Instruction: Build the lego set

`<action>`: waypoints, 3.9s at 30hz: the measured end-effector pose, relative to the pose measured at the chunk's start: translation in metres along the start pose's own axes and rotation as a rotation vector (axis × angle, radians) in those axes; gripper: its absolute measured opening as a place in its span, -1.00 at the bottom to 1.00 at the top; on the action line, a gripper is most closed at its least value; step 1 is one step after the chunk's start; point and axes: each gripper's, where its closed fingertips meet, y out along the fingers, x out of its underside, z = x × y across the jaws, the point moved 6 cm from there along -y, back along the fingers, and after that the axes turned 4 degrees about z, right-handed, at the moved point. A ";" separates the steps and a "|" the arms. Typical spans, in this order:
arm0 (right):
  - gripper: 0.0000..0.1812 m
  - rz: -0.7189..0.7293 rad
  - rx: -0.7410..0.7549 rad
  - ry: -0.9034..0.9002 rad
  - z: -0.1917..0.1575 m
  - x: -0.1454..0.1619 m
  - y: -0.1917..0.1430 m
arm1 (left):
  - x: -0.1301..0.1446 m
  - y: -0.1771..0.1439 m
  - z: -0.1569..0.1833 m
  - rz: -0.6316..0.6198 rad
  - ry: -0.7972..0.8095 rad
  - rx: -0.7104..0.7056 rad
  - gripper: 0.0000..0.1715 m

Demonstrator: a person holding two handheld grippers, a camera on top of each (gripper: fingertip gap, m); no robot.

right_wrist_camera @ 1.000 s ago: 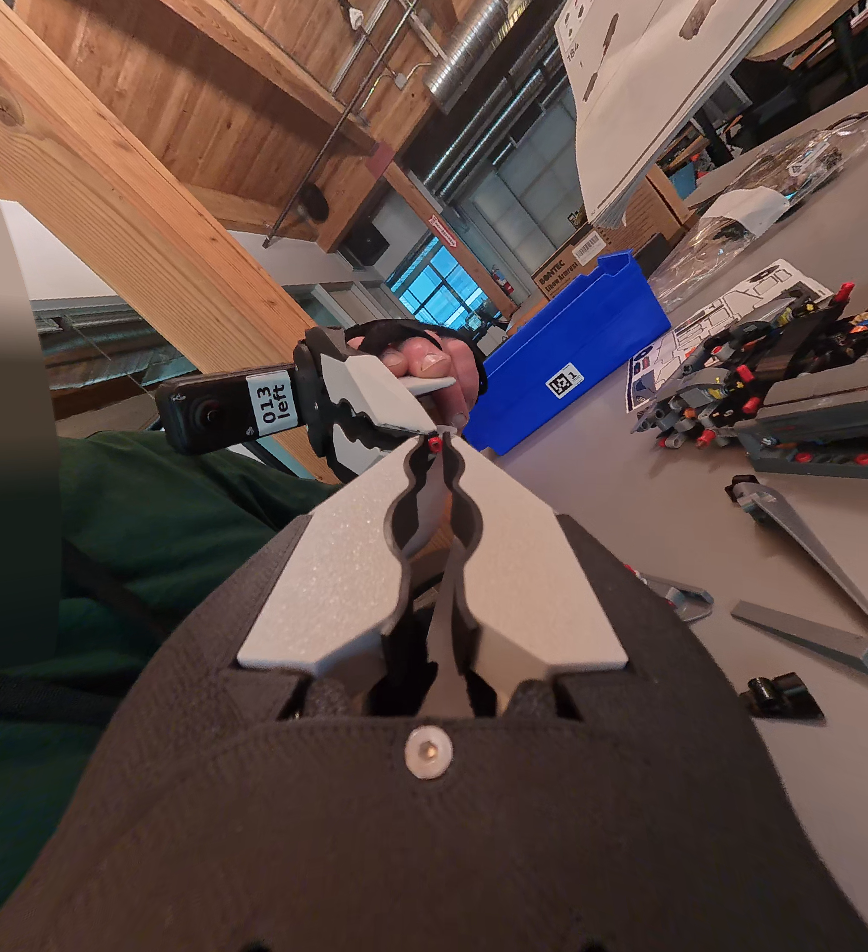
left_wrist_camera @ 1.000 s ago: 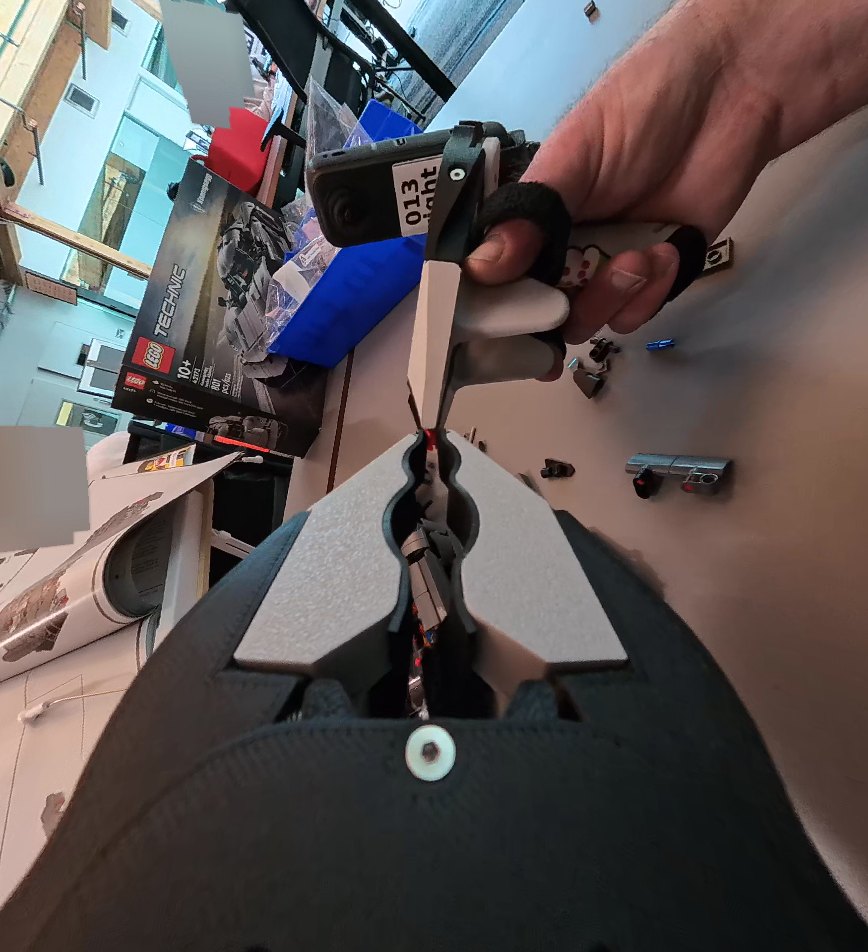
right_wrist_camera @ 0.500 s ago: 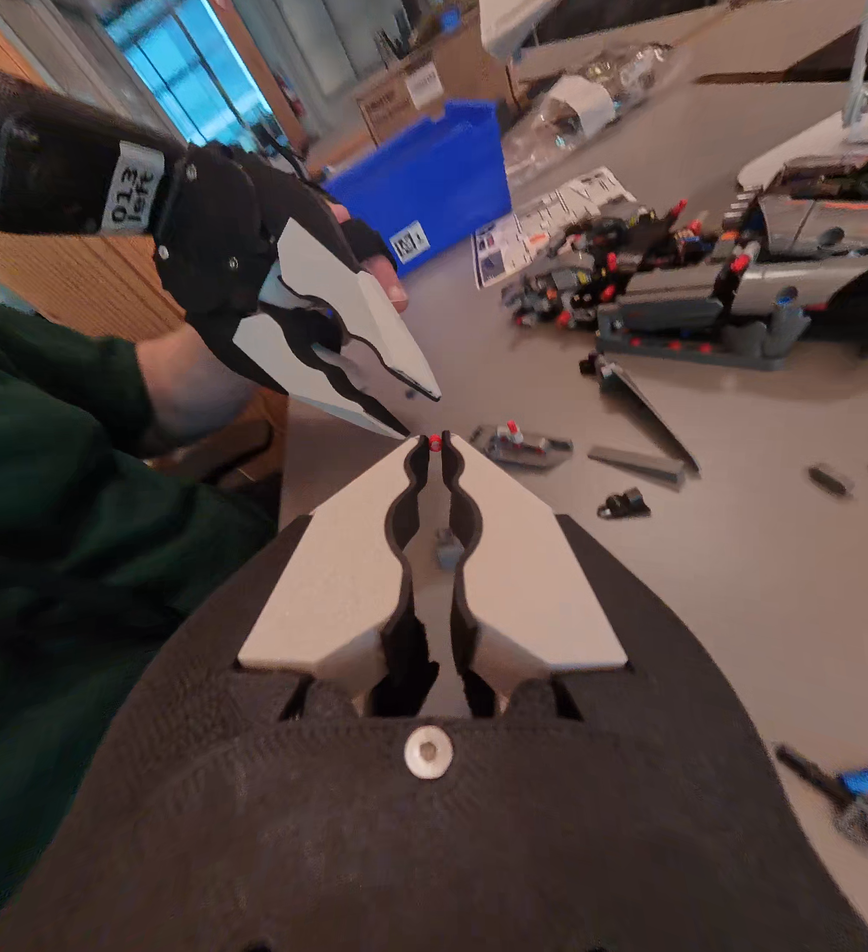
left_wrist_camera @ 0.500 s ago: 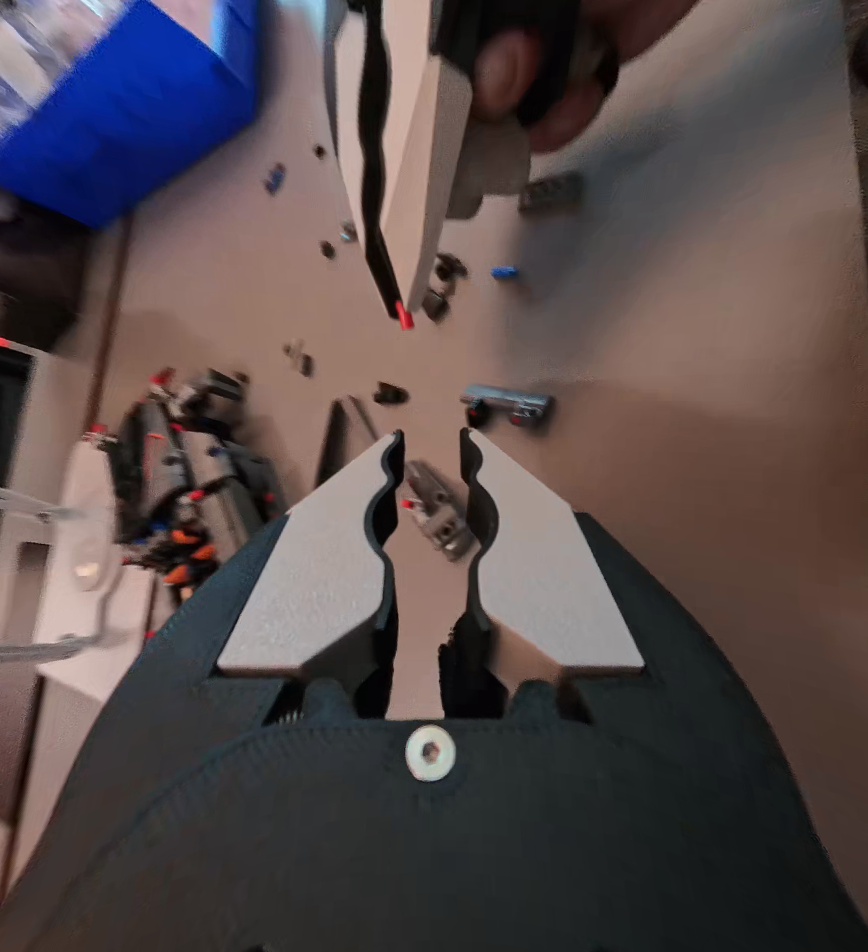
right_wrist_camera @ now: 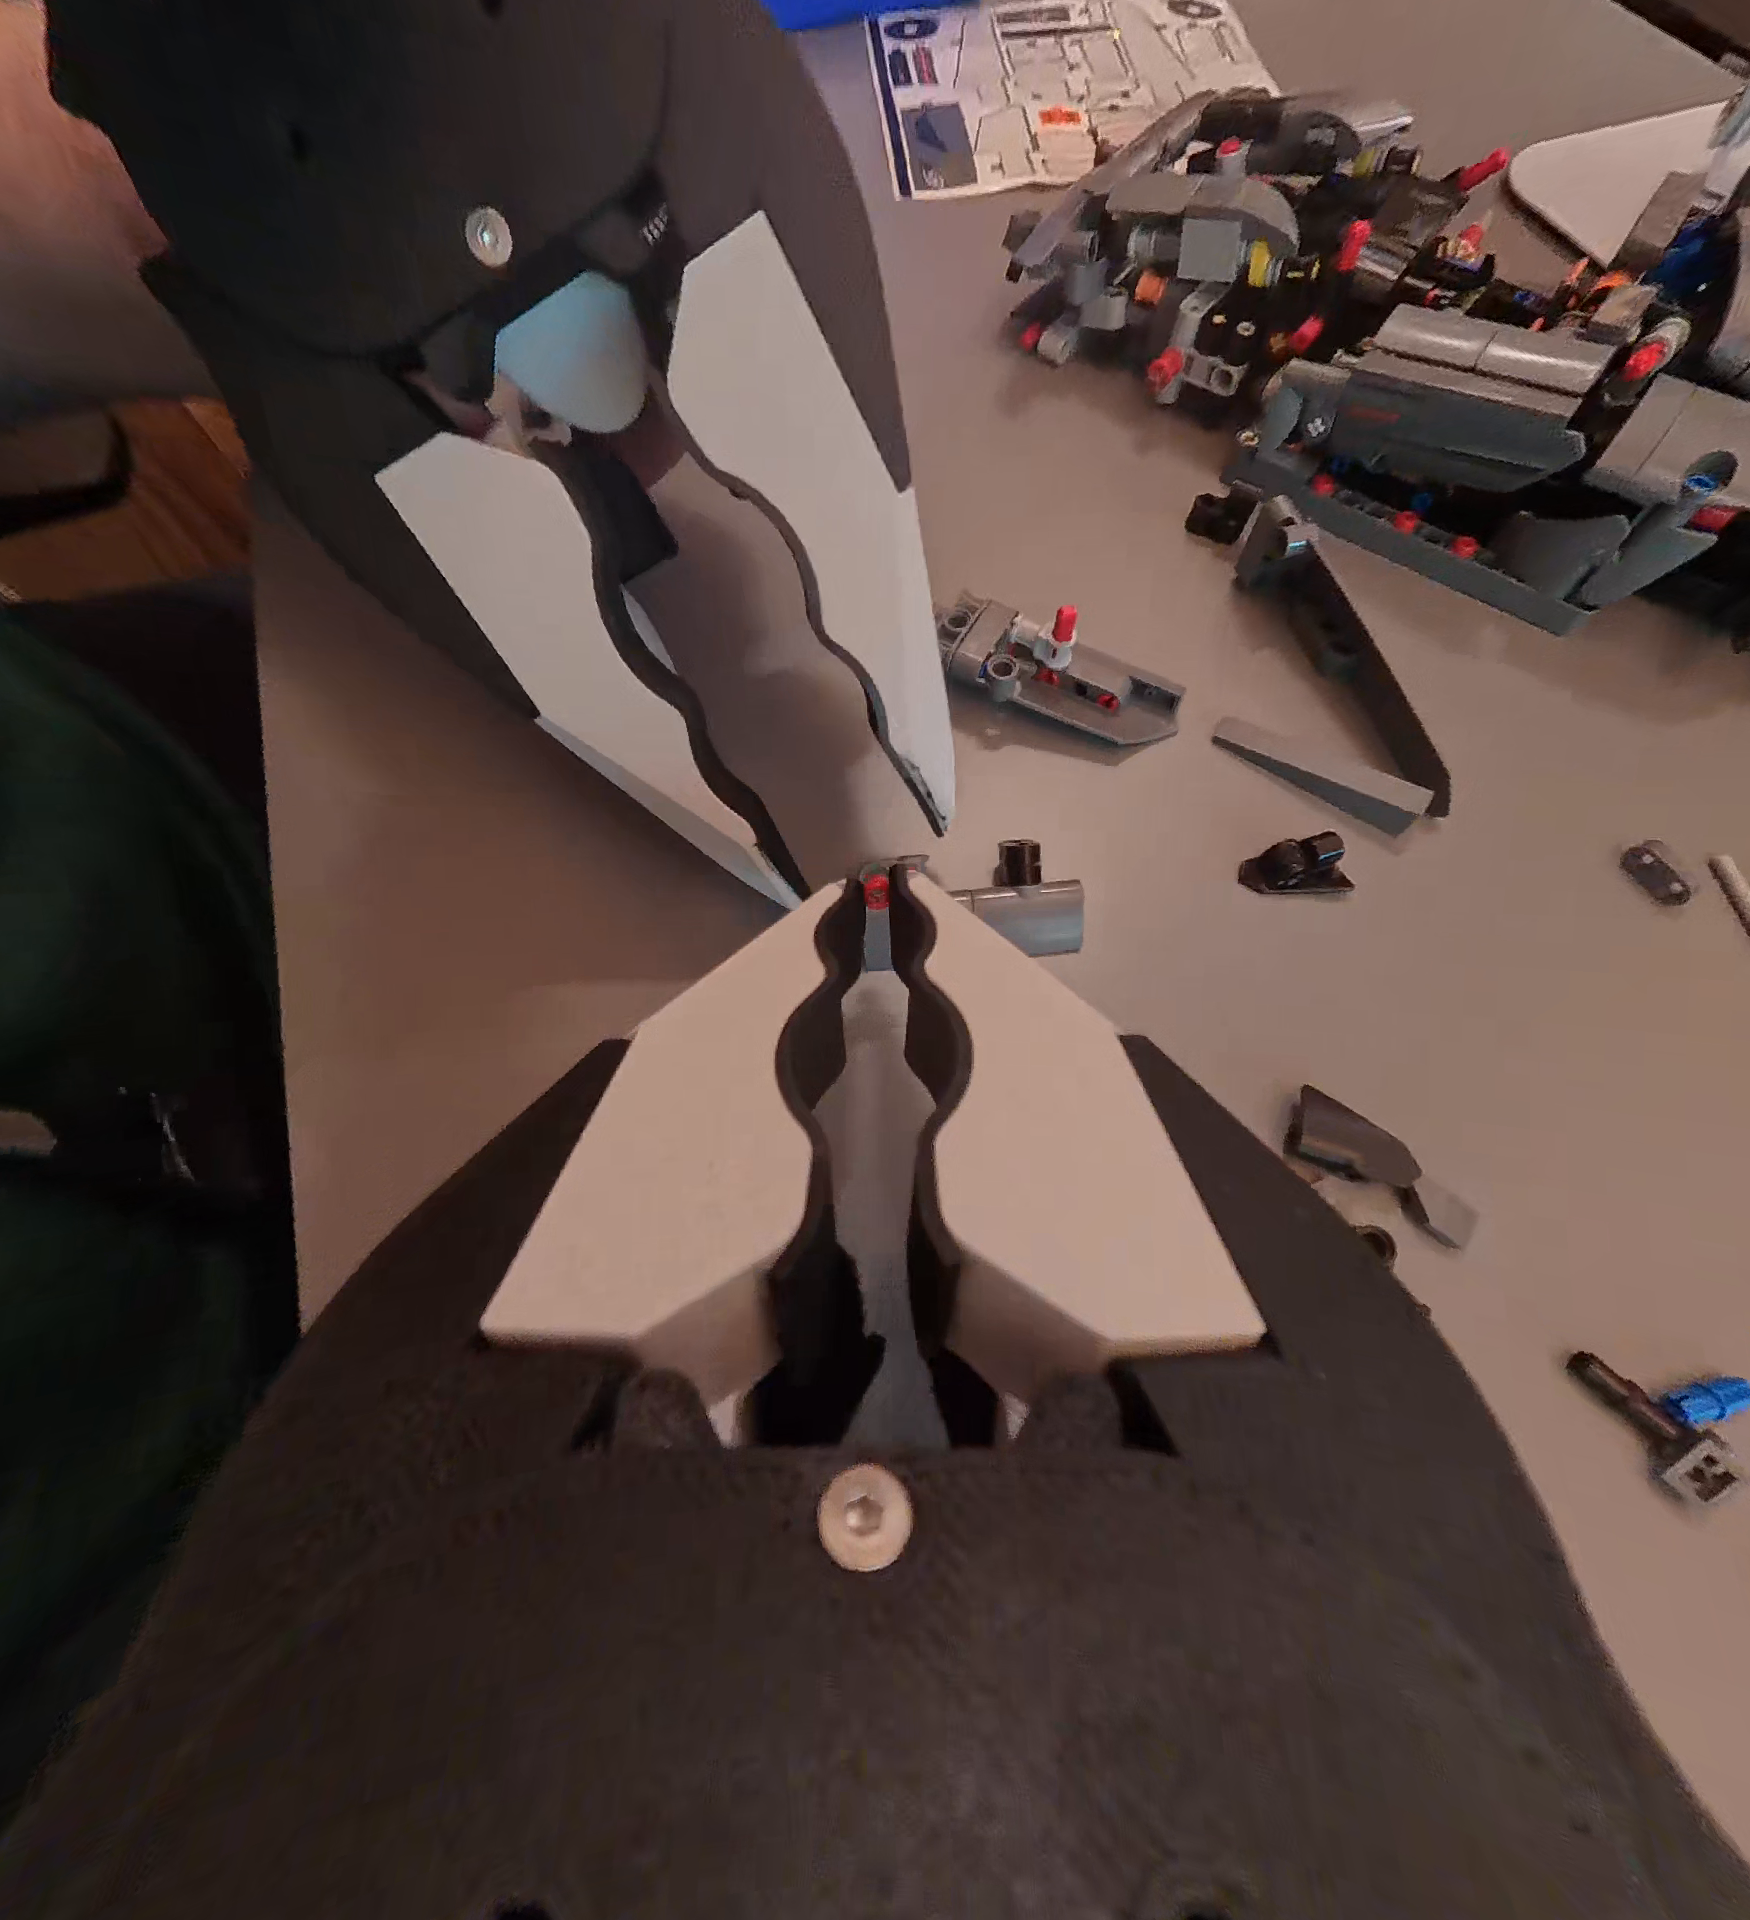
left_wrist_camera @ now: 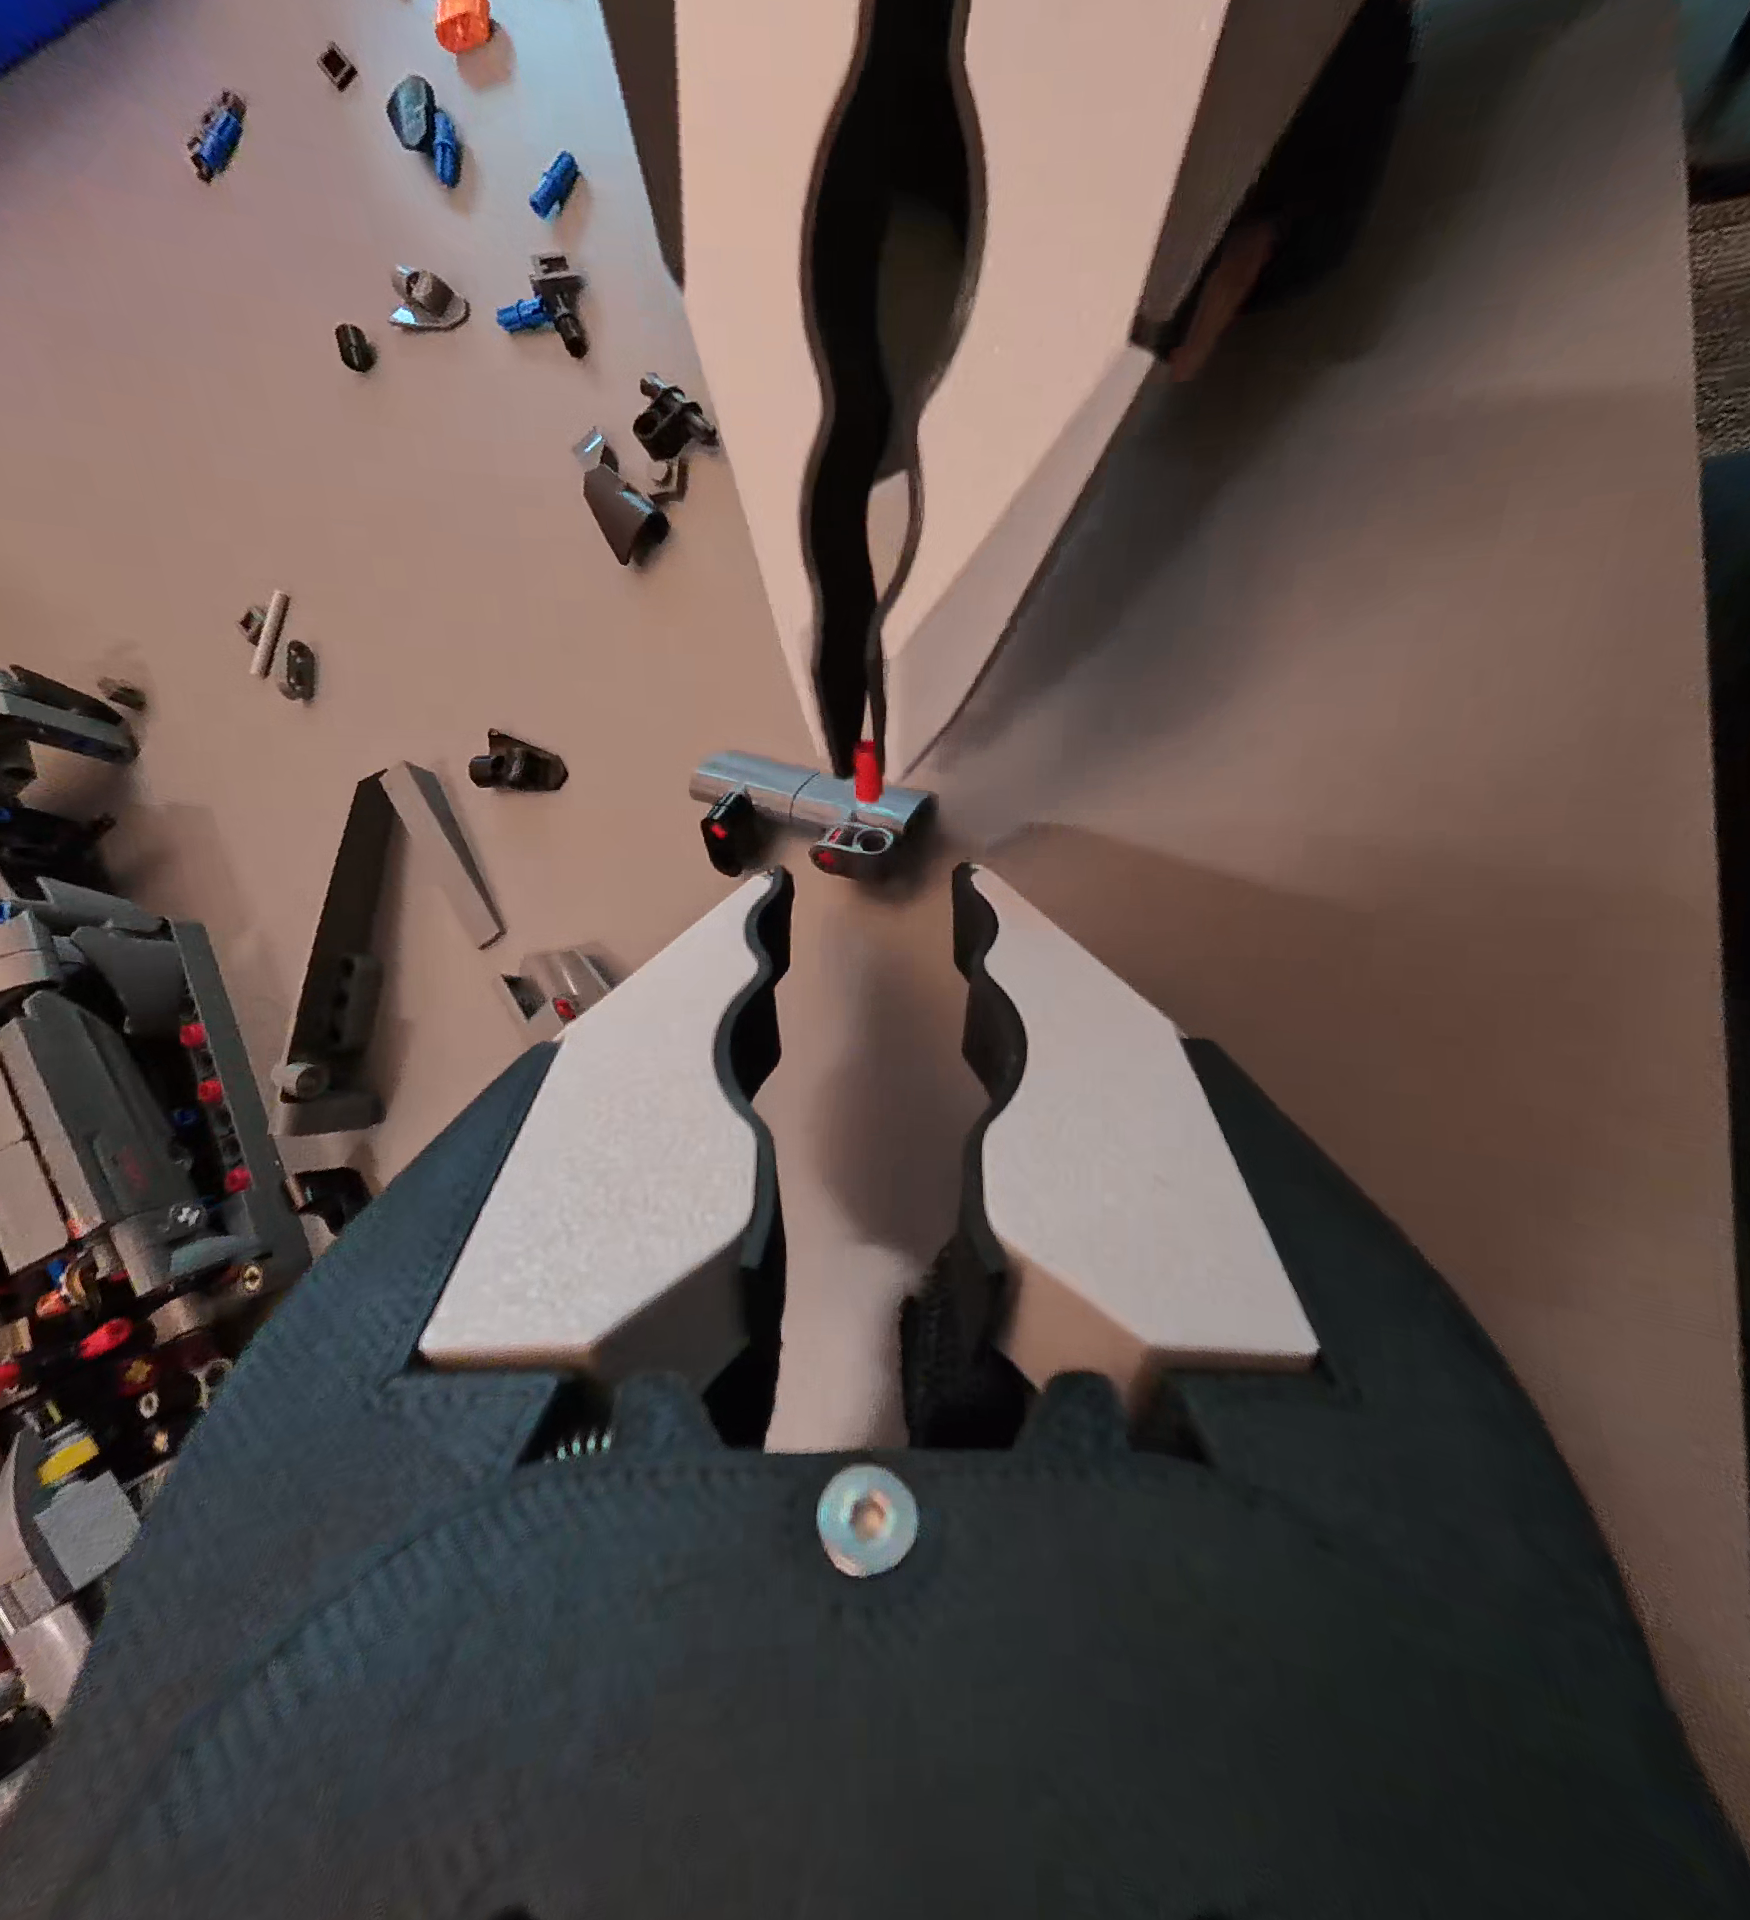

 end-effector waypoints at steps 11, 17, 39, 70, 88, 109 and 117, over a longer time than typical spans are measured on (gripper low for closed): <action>-0.98 -0.067 -0.002 -0.035 0.001 0.003 0.011 | 0.001 0.008 -0.007 -0.008 0.045 0.021 -0.84; -0.98 -0.062 0.008 -0.036 0.003 0.002 0.011 | 0.000 0.008 -0.007 -0.005 0.049 0.028 -0.85; -0.97 -0.046 -0.014 -0.002 0.006 0.004 0.003 | -0.007 0.012 -0.013 -0.014 0.185 0.155 -0.82; -0.98 -0.003 -0.004 -0.026 0.010 -0.002 0.003 | -0.002 0.014 -0.019 -0.009 0.125 0.109 -0.83; -0.98 -0.058 0.008 -0.092 0.012 0.002 0.010 | -0.001 0.016 -0.021 0.024 0.096 0.083 -0.83; -0.98 -0.030 0.003 -0.077 0.014 0.000 0.007 | 0.002 0.014 -0.020 0.005 0.117 0.139 -0.99; -0.98 -0.027 0.008 -0.076 0.015 0.001 0.005 | 0.002 0.014 -0.021 0.015 0.107 0.118 -0.89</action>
